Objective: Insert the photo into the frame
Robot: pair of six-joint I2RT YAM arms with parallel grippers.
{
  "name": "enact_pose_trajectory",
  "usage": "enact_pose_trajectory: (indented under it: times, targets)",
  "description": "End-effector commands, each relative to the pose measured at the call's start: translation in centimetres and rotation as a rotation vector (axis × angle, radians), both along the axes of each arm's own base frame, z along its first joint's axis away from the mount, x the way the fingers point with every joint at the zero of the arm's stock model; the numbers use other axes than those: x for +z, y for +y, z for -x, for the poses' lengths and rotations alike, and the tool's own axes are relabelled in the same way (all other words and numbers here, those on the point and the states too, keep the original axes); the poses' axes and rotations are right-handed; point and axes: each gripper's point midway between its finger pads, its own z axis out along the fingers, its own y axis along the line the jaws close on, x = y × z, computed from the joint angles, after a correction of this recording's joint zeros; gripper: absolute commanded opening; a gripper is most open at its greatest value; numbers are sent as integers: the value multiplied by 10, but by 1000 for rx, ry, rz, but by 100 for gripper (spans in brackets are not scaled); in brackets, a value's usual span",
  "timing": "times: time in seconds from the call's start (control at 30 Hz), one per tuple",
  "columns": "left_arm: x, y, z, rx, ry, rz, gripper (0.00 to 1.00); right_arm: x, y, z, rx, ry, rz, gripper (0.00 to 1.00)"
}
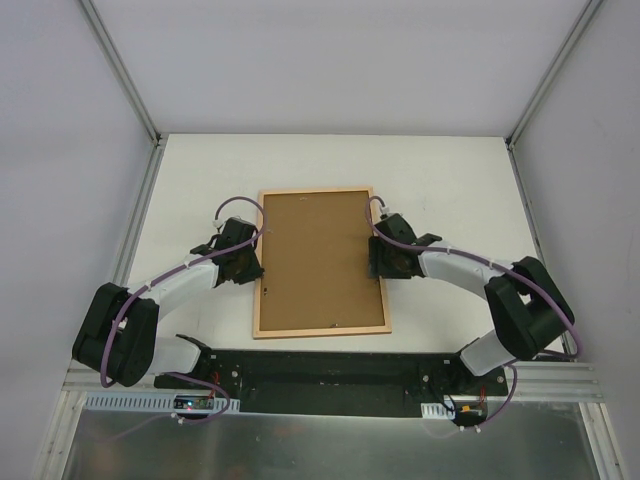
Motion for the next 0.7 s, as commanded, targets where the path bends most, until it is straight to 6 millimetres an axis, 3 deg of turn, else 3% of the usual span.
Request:
enact_pose_trajectory:
  times: [0.0,0.33,0.67]
  targets:
    - [0,0,3,39,19,-1,5,-16,-18,30,-13,75,64,59]
    - [0,1,3,39,18,-3,5,-28,-19,35,-32,93,70,44]
    - [-3,1,2,46,25,-8,5,-26,-27,48,-26,83,58,52]
